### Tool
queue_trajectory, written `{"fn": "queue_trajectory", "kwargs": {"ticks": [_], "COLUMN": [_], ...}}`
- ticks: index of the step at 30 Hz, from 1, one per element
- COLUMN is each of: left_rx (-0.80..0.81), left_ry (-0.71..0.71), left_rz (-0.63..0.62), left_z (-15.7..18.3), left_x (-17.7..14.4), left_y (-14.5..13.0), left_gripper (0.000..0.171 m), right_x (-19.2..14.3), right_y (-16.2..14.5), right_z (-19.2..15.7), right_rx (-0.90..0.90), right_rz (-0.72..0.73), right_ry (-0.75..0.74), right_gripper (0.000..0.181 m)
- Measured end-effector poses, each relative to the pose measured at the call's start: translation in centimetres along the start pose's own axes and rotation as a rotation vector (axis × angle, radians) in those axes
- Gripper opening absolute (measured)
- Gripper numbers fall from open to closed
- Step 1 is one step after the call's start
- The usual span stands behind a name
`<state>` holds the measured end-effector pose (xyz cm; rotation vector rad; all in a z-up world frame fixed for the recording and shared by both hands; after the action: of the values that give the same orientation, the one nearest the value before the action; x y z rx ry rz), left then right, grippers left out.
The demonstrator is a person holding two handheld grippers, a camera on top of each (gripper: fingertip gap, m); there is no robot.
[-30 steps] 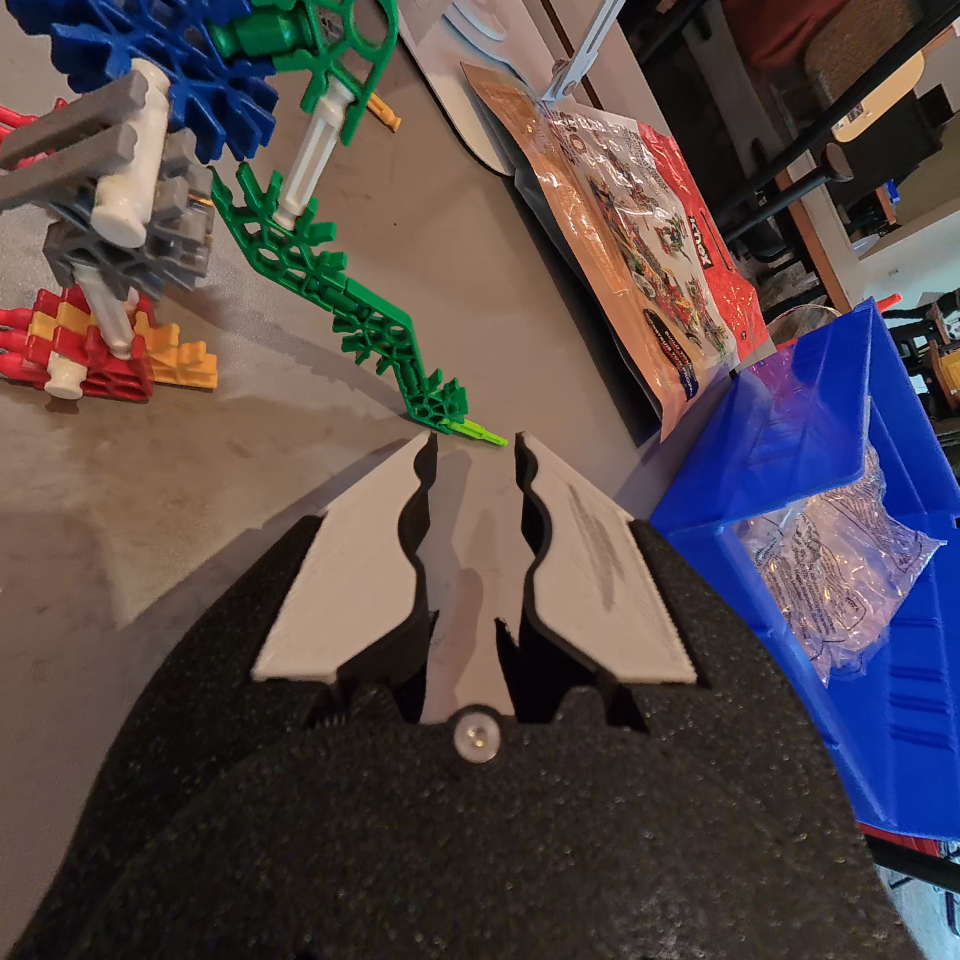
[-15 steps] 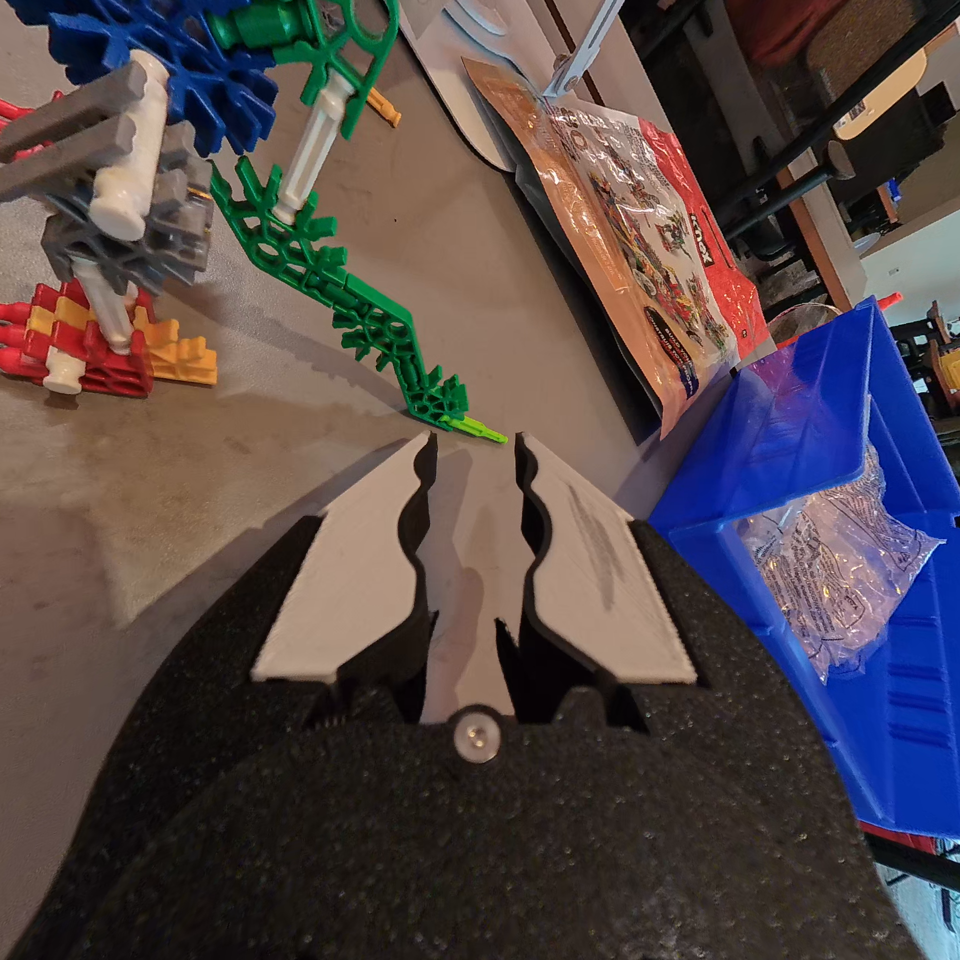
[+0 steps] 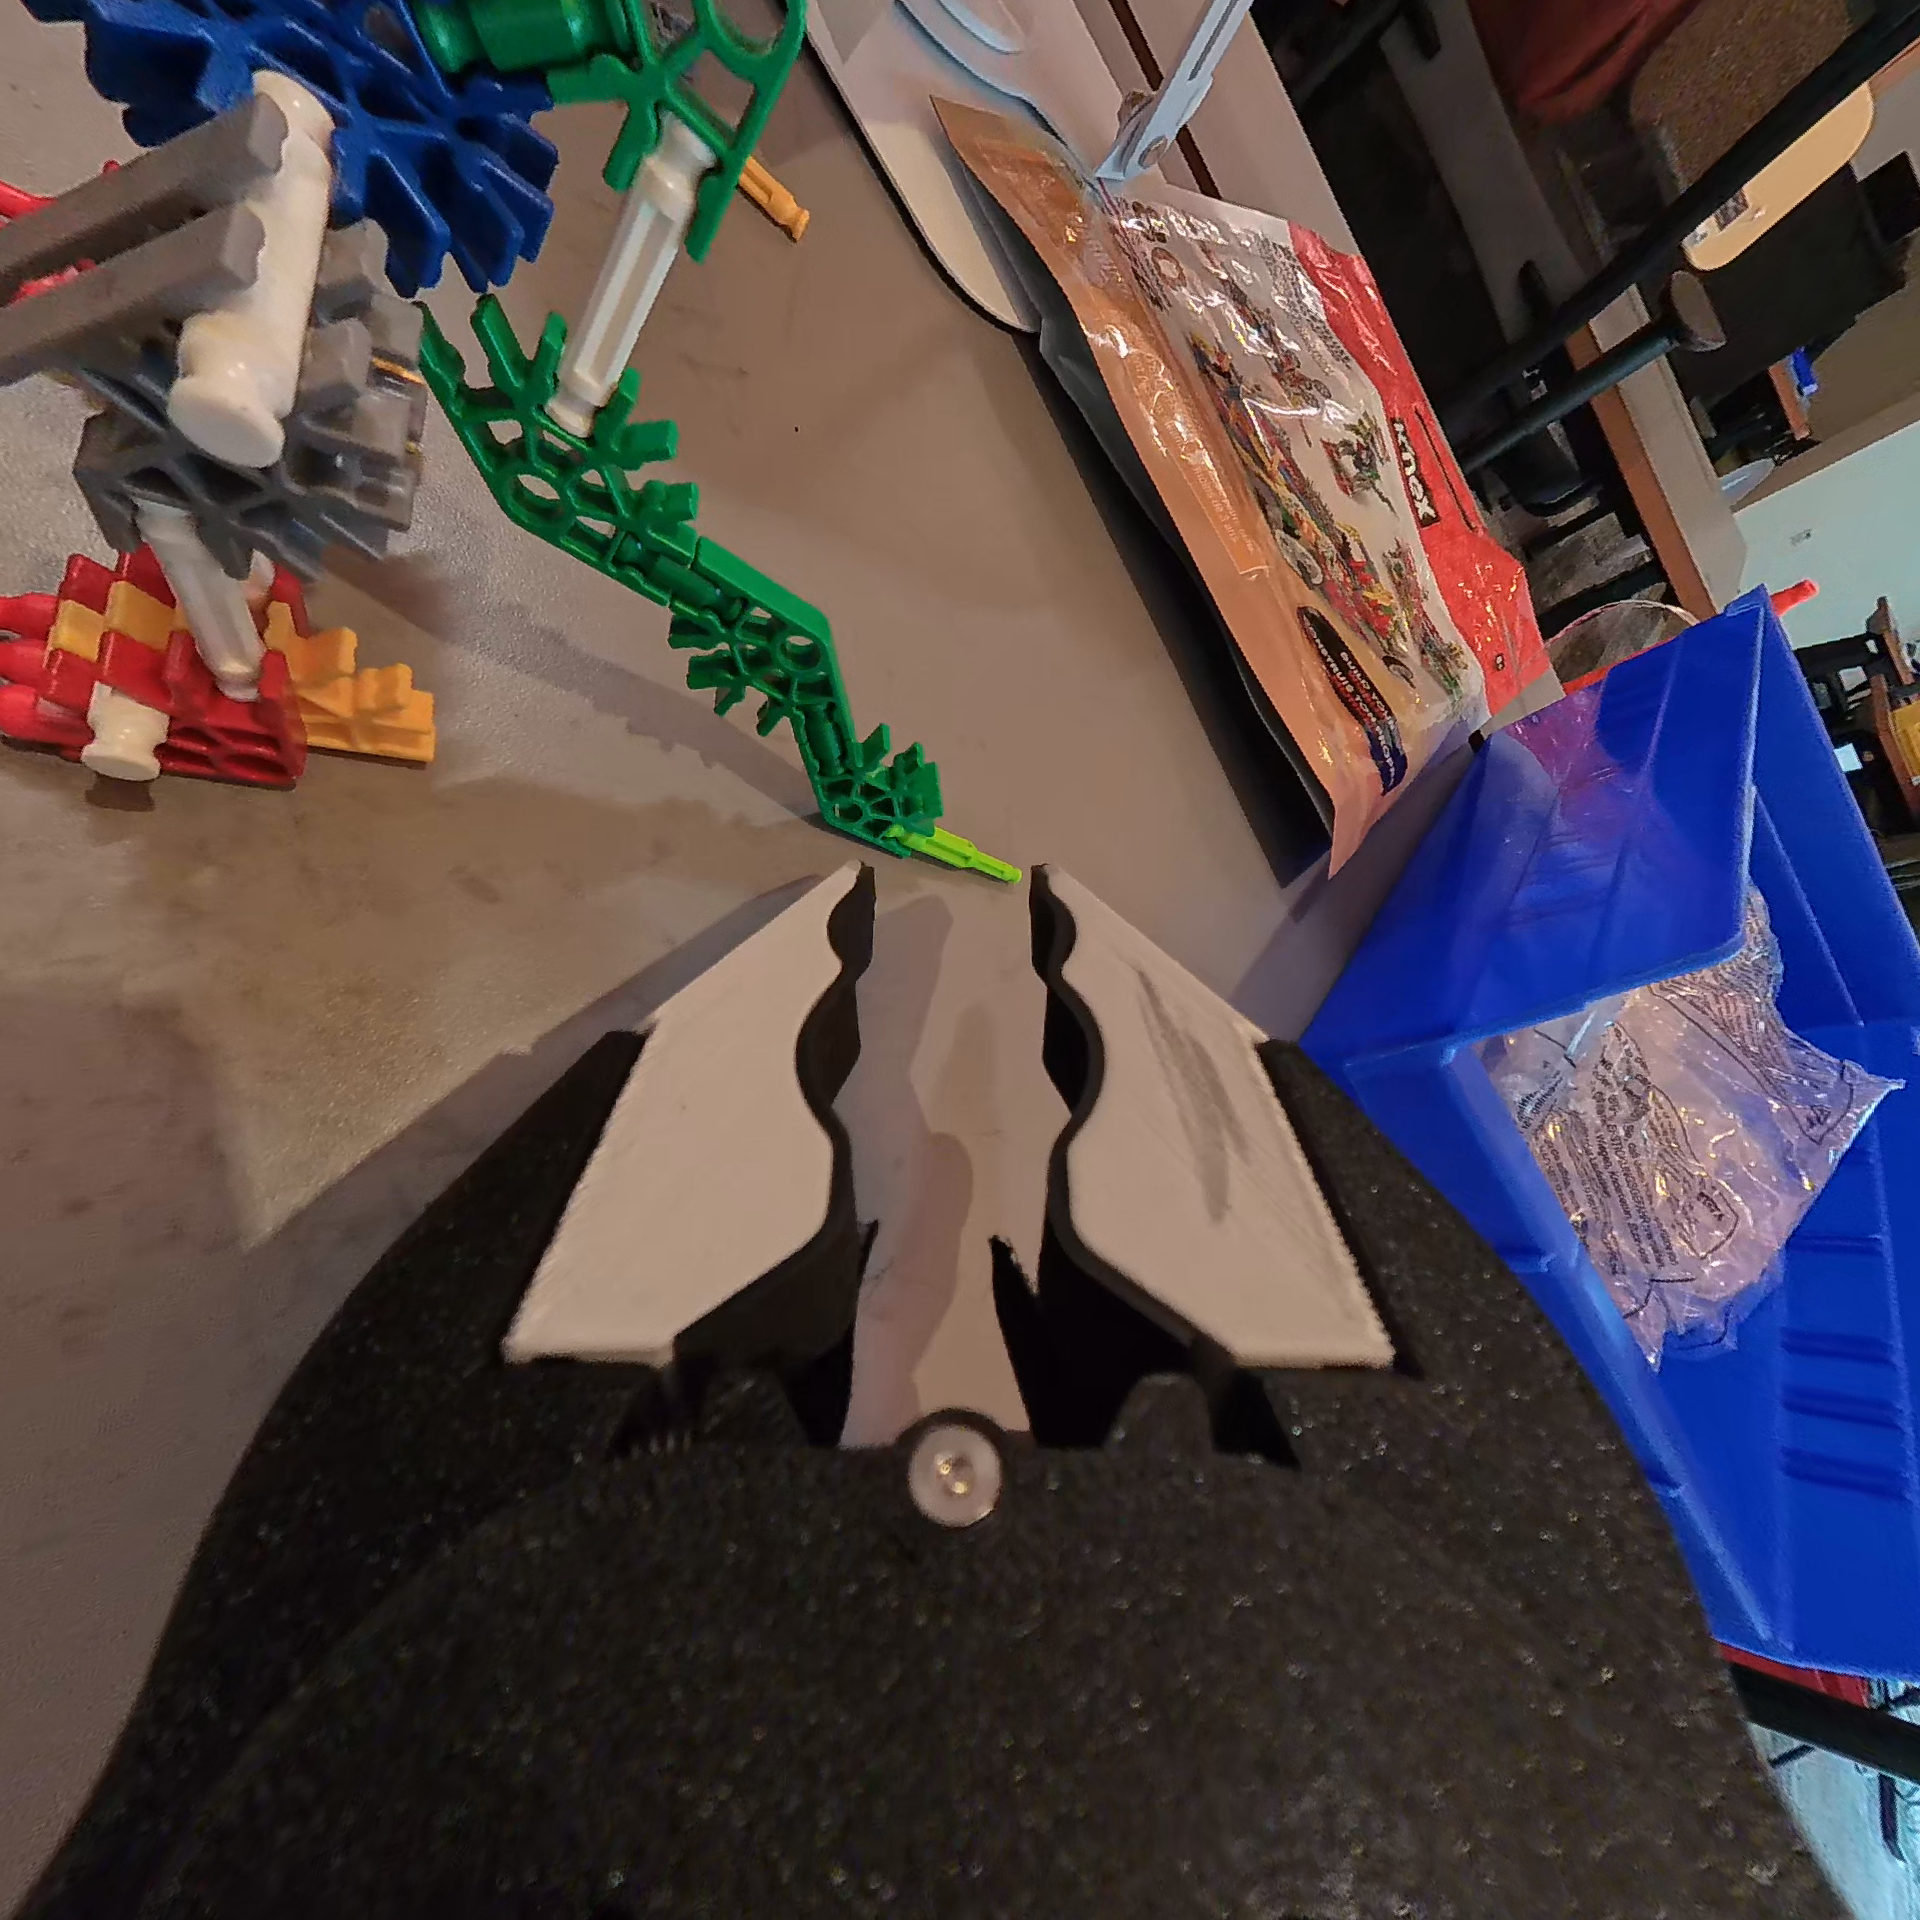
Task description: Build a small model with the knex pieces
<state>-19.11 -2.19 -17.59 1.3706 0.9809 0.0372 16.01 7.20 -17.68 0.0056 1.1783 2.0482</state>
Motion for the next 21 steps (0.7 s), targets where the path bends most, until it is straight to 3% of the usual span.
{"fn": "queue_trajectory", "kwargs": {"ticks": [12,21], "left_rx": [-0.040,-0.025], "left_ry": [-0.056,-0.048], "left_rz": [0.023,0.029], "left_z": [0.56,0.43], "left_x": [-0.02,0.10], "left_y": [-0.05,0.03], "left_gripper": [0.027,0.013], "right_x": [0.02,0.04], "right_y": [0.02,0.00], "right_z": [-0.09,-0.09], "right_rx": [-0.003,-0.003], "right_rz": [0.000,0.000], "right_ry": [0.006,0.006], "right_gripper": [0.030,0.030]}}
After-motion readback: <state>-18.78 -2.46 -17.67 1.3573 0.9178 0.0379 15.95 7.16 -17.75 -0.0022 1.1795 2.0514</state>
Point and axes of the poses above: each gripper's, where its closed fingertips meet, x out along the fingers, y out of its top, z = x × y across the jaws, the point moved 6 cm from there along -x, back along the fingers, and after that the axes turned 15 degrees about z, right-handed, at the moved point
